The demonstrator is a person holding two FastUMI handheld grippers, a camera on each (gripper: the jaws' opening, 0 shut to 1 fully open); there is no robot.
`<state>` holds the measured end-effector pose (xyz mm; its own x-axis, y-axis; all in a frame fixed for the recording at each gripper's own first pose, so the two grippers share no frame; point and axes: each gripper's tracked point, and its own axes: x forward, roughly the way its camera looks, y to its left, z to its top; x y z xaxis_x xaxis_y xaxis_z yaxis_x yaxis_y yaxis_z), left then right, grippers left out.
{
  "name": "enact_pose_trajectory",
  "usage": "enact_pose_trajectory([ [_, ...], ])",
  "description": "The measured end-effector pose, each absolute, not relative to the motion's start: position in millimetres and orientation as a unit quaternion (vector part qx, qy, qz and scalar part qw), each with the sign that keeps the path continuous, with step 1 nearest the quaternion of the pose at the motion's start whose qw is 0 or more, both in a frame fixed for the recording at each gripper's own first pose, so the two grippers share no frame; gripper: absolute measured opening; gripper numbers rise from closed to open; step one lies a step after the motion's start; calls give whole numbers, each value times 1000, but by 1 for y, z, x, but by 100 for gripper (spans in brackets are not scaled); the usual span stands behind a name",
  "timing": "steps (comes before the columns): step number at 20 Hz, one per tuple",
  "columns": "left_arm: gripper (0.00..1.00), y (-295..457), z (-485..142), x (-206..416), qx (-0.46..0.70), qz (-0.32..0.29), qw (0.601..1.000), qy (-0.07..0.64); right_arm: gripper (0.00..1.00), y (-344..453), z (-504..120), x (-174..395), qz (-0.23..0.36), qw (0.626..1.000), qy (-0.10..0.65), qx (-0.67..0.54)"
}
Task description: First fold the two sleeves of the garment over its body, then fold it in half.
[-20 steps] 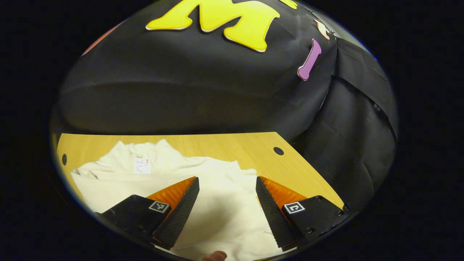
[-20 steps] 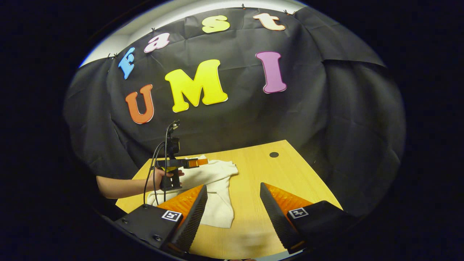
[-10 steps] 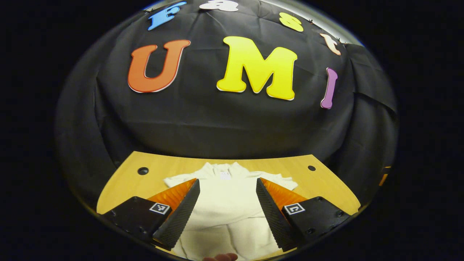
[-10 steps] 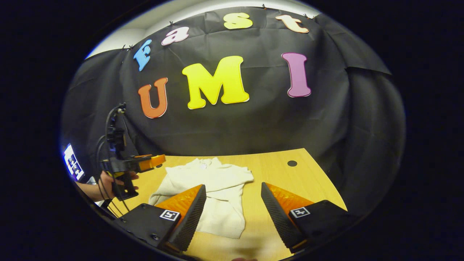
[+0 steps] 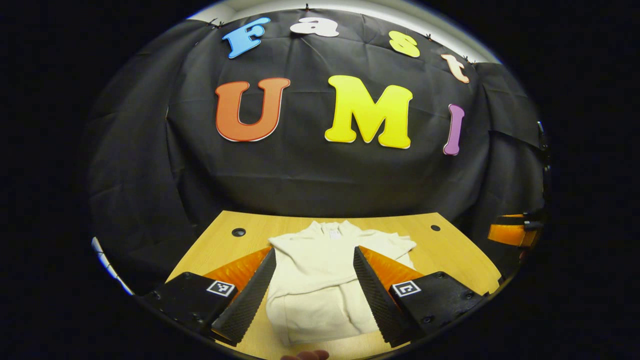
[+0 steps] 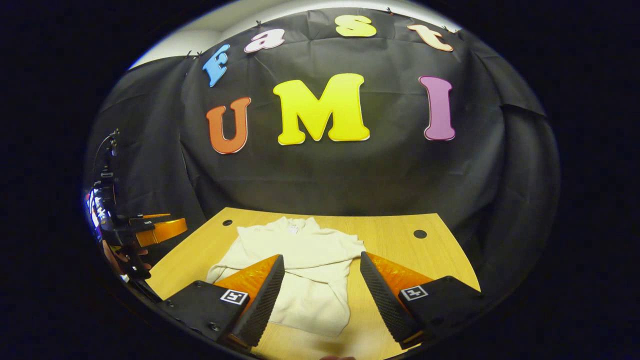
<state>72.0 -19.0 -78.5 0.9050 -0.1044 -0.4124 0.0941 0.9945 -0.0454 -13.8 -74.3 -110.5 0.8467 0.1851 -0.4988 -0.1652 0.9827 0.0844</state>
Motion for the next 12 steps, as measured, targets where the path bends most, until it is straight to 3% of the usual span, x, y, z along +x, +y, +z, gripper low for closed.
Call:
enact_pose_trajectory([
  [9,98,10,-199,-6,-46,-89,921,377,95,-112,-192,-44,70,922,380,-7],
  [10,98,11,-214,-16,-50,-97,912,396,90,-116,-203,-53,69,916,394,-10],
  [12,98,17,-245,-33,-59,-99,892,437,95,-118,-226,-67,65,903,424,-9],
])
